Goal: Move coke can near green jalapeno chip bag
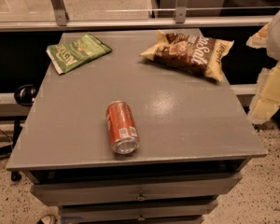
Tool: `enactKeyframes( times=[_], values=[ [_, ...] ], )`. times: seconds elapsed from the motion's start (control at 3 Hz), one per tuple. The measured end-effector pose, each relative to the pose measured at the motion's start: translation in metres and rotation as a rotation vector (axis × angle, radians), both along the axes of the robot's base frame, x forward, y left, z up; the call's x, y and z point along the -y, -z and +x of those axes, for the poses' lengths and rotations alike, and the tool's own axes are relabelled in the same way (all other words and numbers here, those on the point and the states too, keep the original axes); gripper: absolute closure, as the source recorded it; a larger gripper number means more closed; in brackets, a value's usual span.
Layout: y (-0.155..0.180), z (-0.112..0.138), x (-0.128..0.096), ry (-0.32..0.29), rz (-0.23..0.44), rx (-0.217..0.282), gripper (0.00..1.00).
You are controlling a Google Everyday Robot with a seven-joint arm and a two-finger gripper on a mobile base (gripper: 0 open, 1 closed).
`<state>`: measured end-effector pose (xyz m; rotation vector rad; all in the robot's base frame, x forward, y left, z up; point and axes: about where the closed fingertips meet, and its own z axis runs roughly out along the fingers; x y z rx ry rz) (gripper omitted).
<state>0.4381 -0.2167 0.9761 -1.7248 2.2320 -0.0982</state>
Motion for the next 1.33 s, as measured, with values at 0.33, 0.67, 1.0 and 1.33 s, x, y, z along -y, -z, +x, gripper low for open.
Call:
enactKeyframes(
  times=[0.33,0.67,1.0,1.33],
  values=[
    [0.0,0.0,0.0,0.0,0.0,0.0,0.0],
    [0.009,0.013,-0.031,0.008,0.057,-0.003,0.0],
    [0.024,0.035,-0.089,0.04,0.126,-0.018,0.0],
    [0.039,0.051,-0.143,0.116,0.193,-0.042,0.0]
  ],
)
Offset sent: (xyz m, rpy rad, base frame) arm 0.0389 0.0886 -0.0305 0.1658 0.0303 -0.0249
